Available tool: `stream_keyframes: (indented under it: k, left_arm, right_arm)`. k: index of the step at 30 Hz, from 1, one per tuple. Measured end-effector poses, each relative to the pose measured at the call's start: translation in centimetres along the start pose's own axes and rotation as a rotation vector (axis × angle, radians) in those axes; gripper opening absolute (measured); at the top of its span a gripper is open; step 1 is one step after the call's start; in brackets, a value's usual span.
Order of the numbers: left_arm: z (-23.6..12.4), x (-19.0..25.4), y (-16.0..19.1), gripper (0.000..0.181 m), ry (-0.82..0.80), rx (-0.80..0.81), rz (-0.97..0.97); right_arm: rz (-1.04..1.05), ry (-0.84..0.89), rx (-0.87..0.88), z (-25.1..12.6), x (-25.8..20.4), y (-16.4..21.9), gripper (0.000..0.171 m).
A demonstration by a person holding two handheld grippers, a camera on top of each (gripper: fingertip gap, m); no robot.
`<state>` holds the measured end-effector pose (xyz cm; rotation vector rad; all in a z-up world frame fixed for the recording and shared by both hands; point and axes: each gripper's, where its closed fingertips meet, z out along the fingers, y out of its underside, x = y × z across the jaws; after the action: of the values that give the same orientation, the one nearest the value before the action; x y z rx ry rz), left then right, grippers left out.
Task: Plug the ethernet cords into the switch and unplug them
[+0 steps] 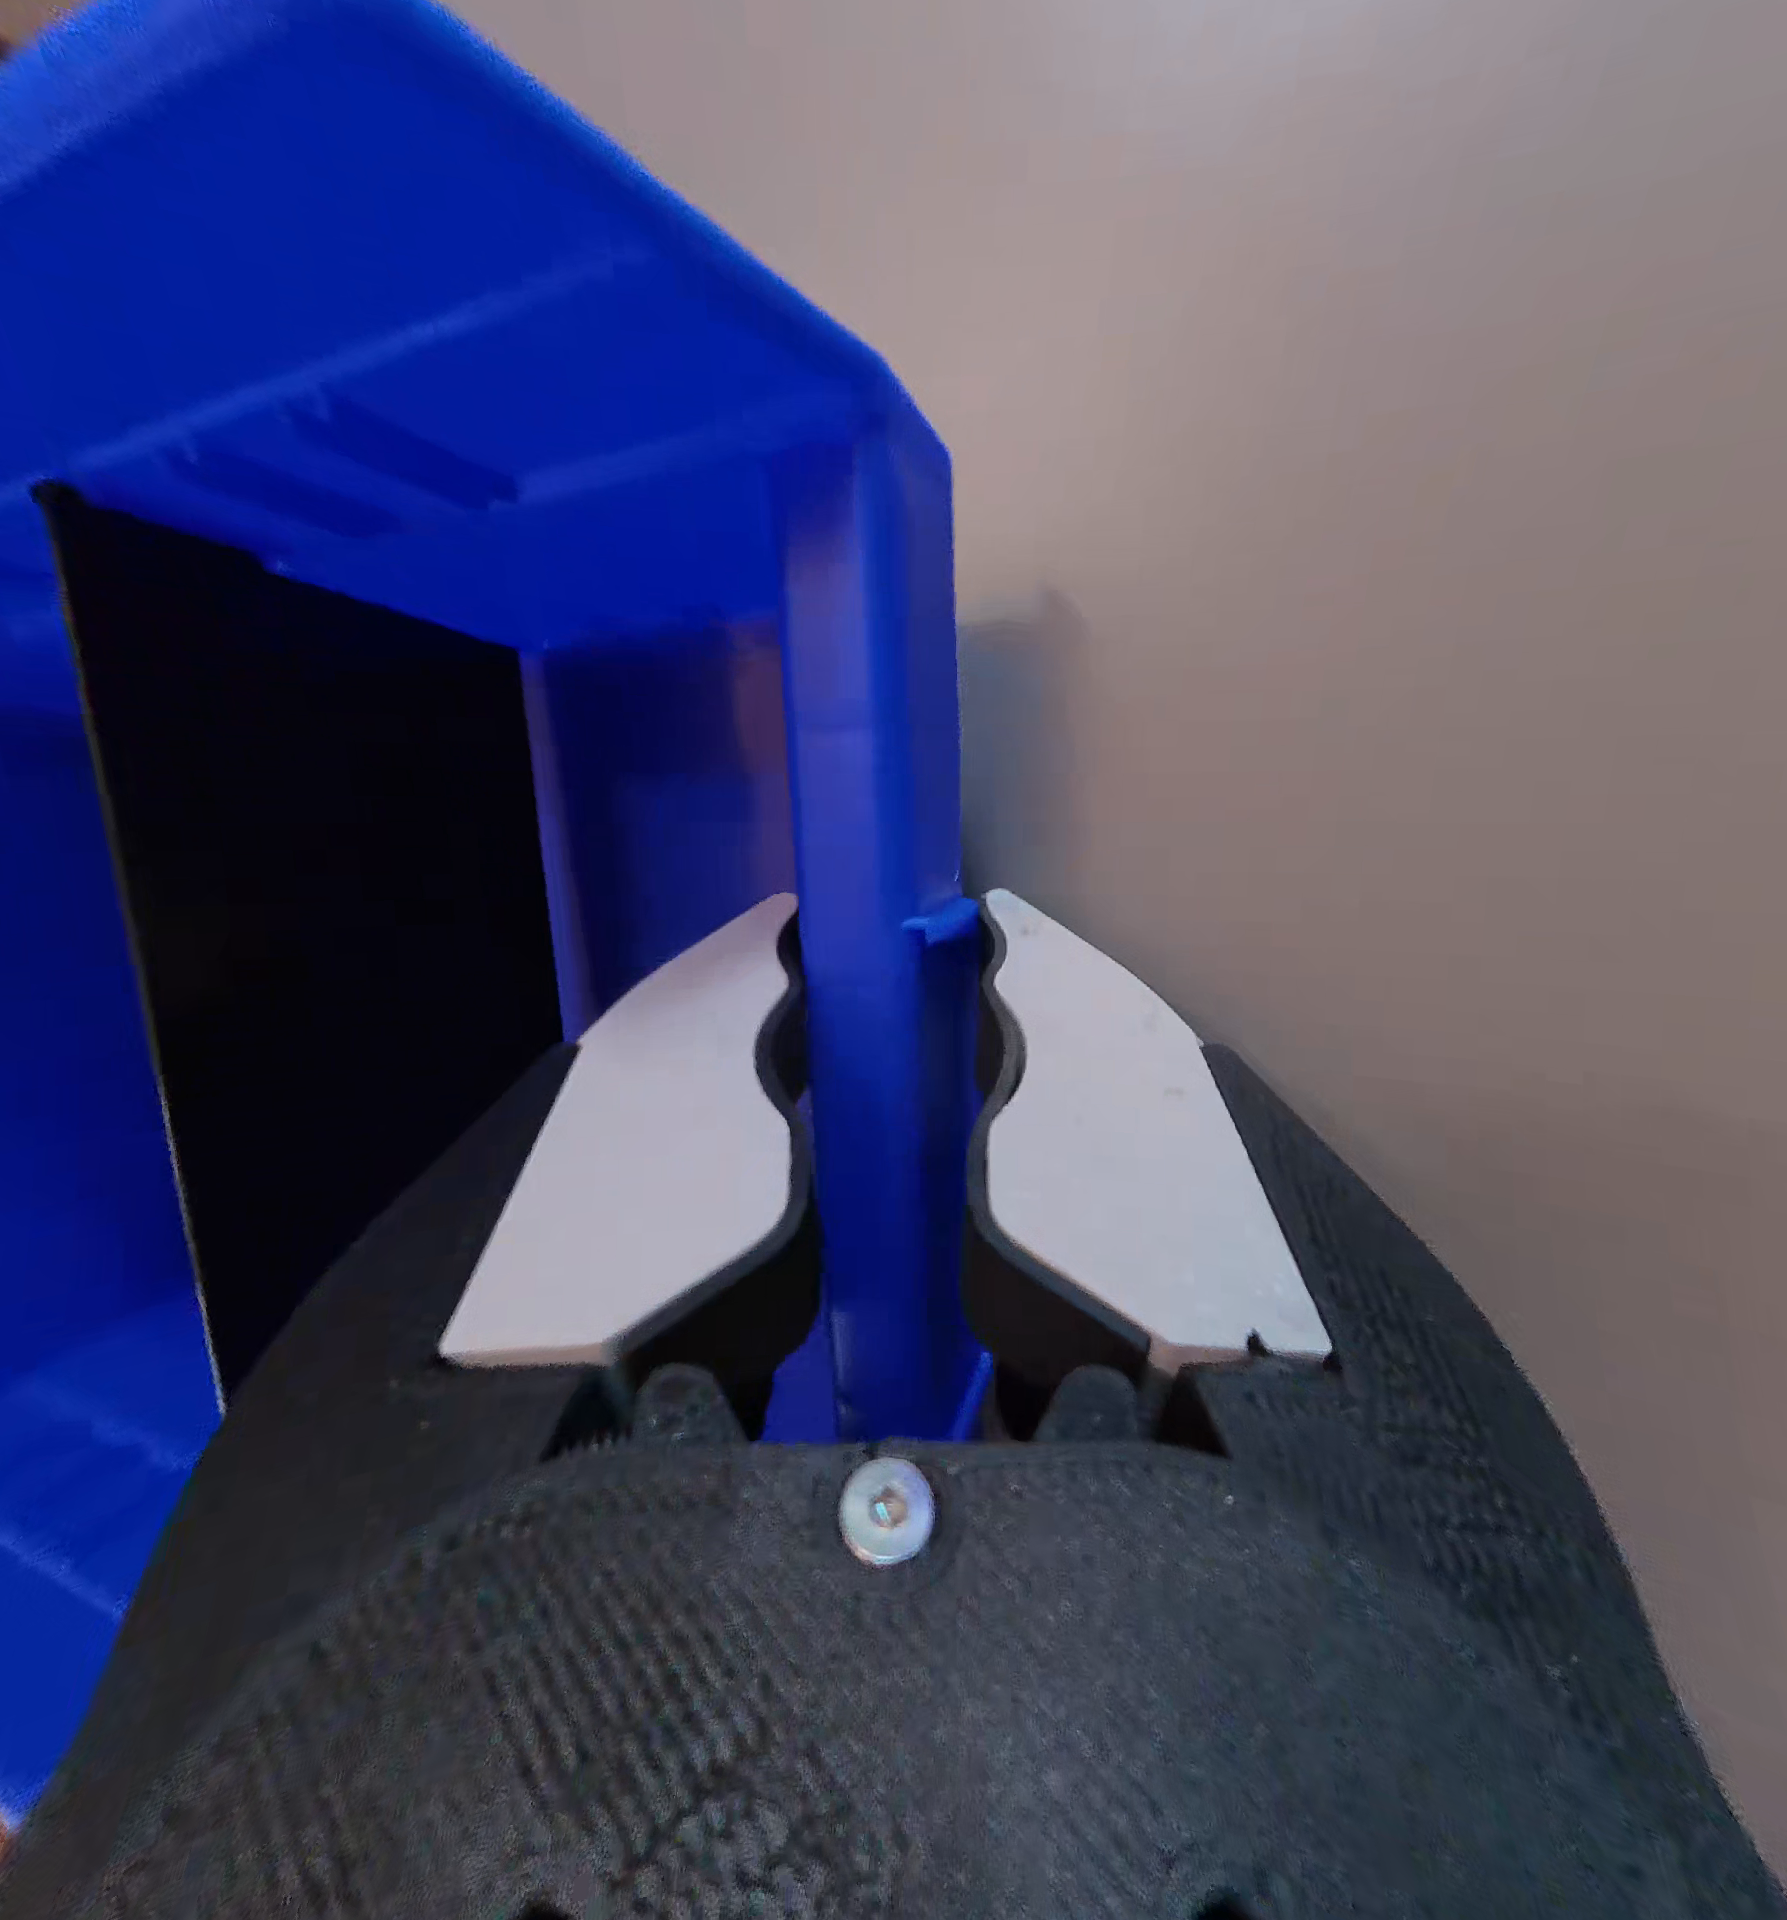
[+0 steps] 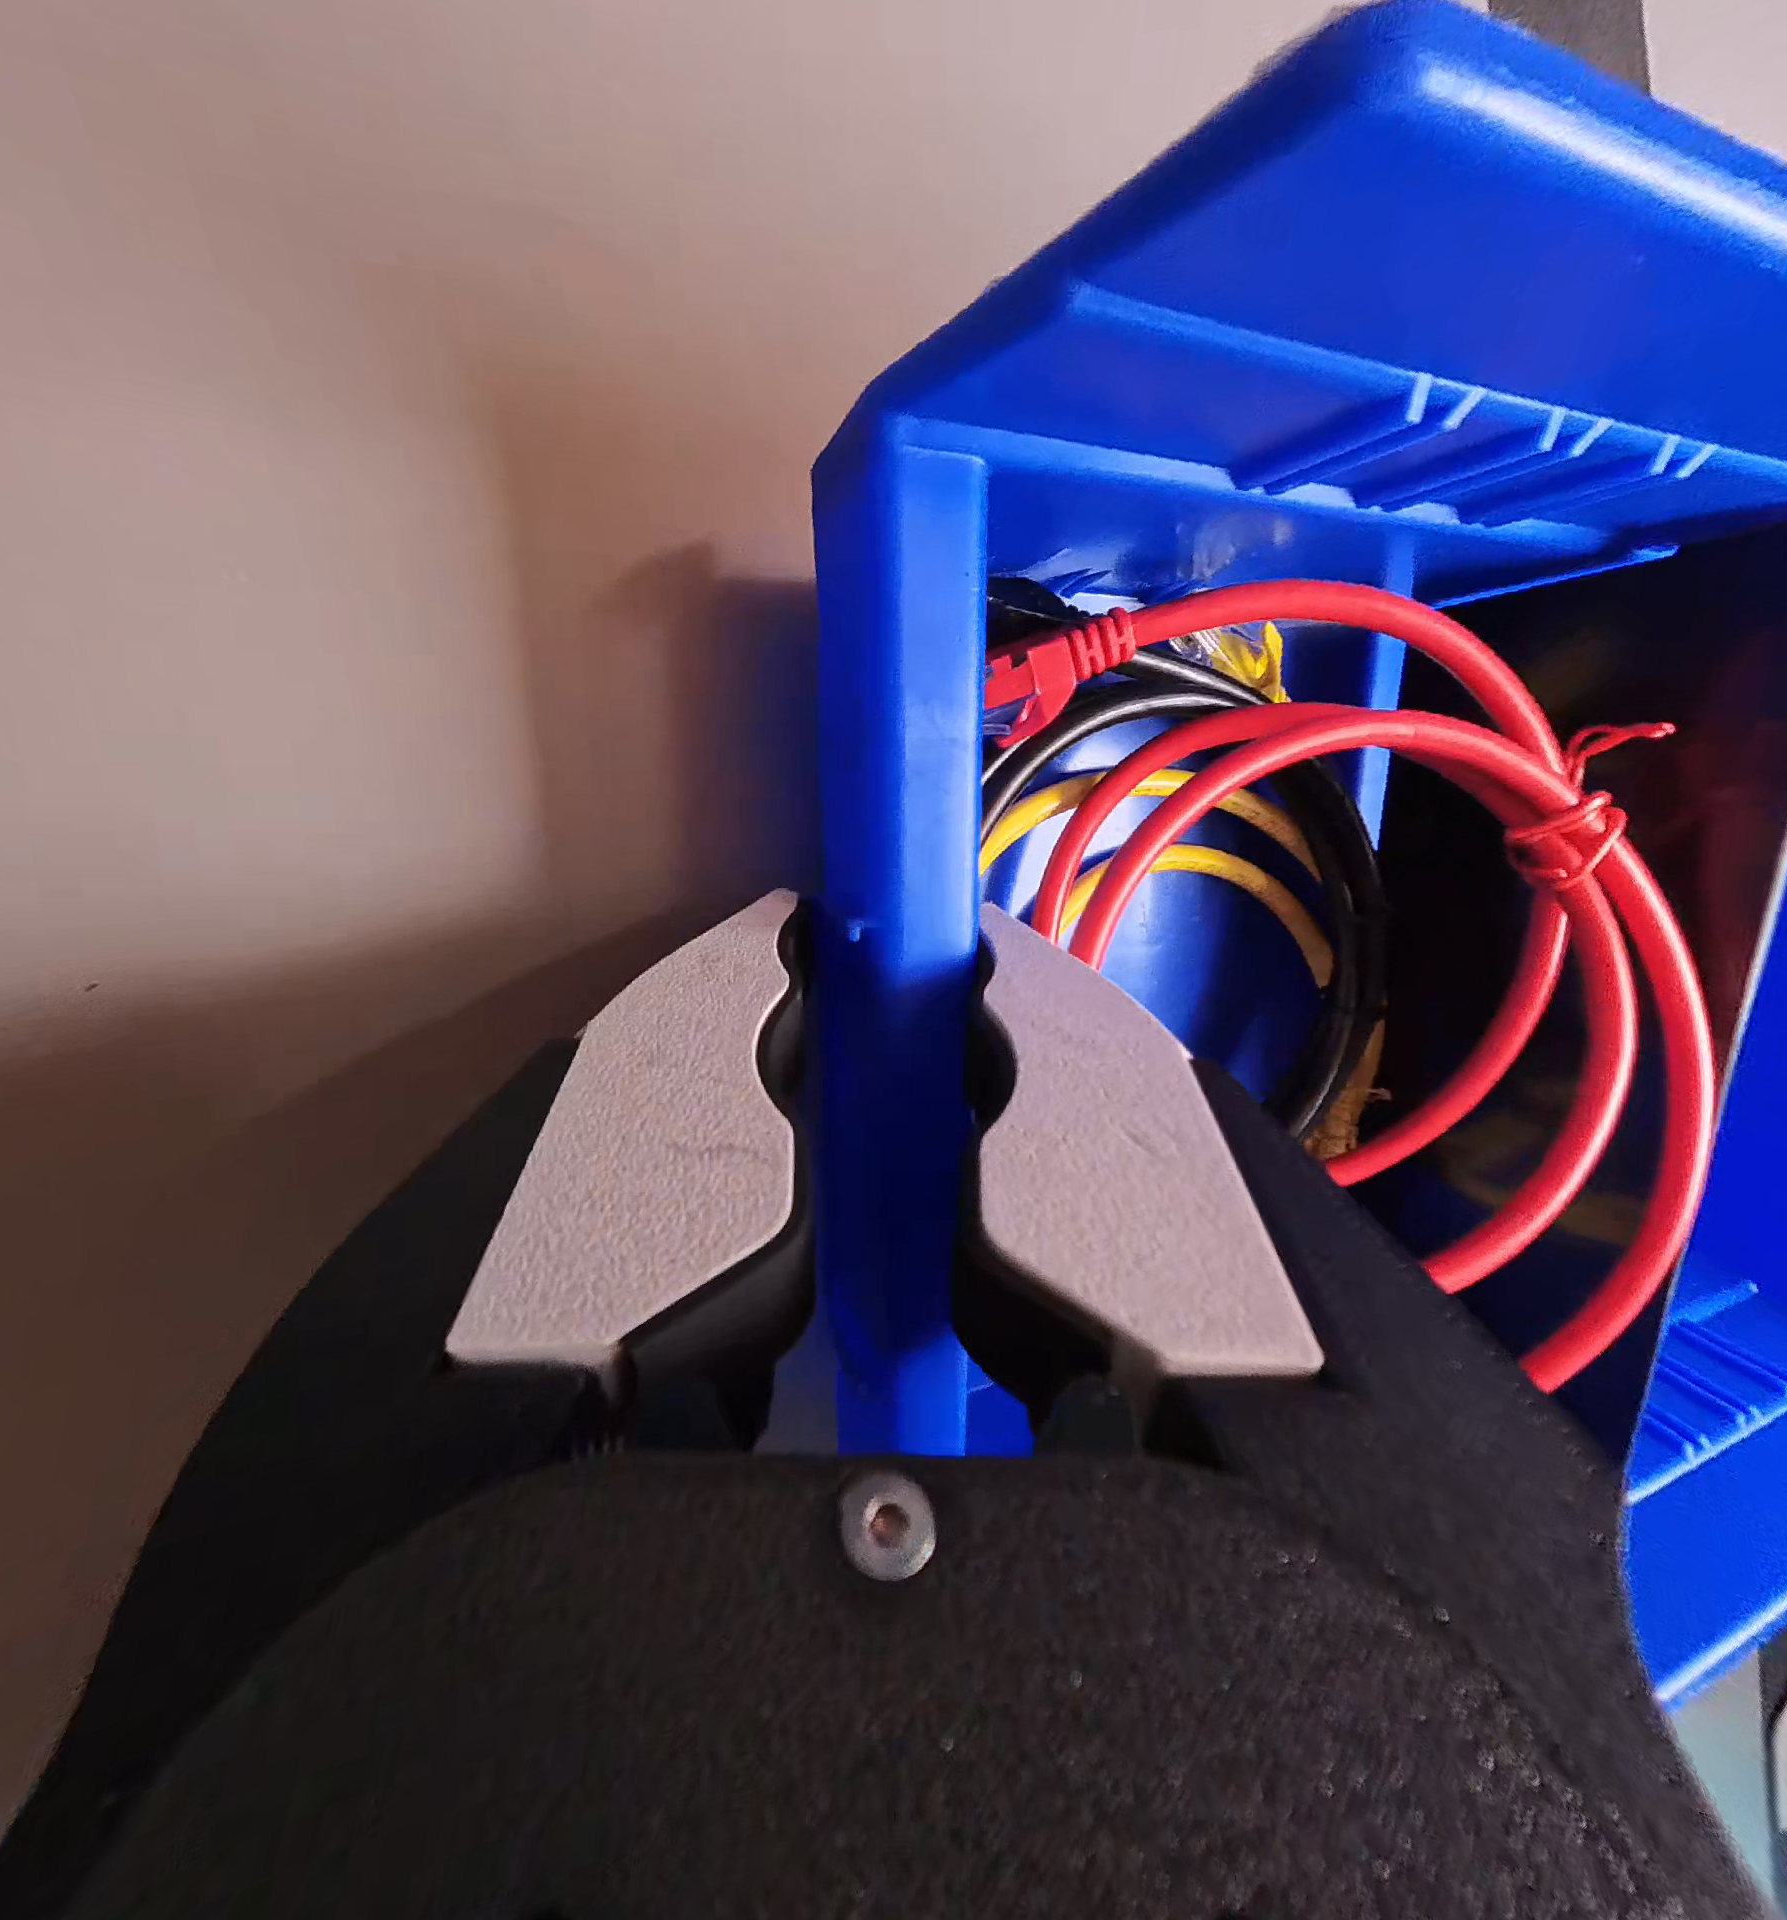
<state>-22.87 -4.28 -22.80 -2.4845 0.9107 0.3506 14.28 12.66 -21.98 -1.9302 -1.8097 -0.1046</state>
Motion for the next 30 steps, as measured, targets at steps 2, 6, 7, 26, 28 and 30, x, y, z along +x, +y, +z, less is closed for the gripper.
stream_keyframes:
  k: [2, 6, 7, 26, 28, 30]
  left_arm:
    - [-0.1, 1.3, -1.3, 0.028, 0.013, 0.017, 0.025]
    - [-0.5, 5.0, -4.7, 0.028, 0.068, 0.089, 0.157]
    - [-0.6, 6.2, -5.6, 0.028, 0.083, 0.106, 0.201]
    - [-7.3, 12.9, -14.3, 0.044, 0.175, 0.636, 0.128]
    - [-9.0, 15.0, -15.9, 0.043, 0.305, 0.728, -0.062]
    - [-9.5, 17.0, -17.9, 0.042, 0.420, 0.780, -0.266]
  right_arm:
    - [-0.026, 0.000, 0.019, -0.3, -1.1, -0.3, 0.026]
    - [-0.095, -0.006, 0.061, -1.4, -4.2, -1.2, 0.027]
    - [-0.114, -0.010, 0.071, -1.8, -5.1, -1.5, 0.027]
    - [0.274, 0.201, 0.653, -16.3, -9.9, -2.2, 0.043]
    - [0.467, 0.339, 0.657, -17.1, -6.3, 1.5, 0.048]
    - [0.598, 0.418, 0.586, -16.3, -4.1, 4.9, 0.058]
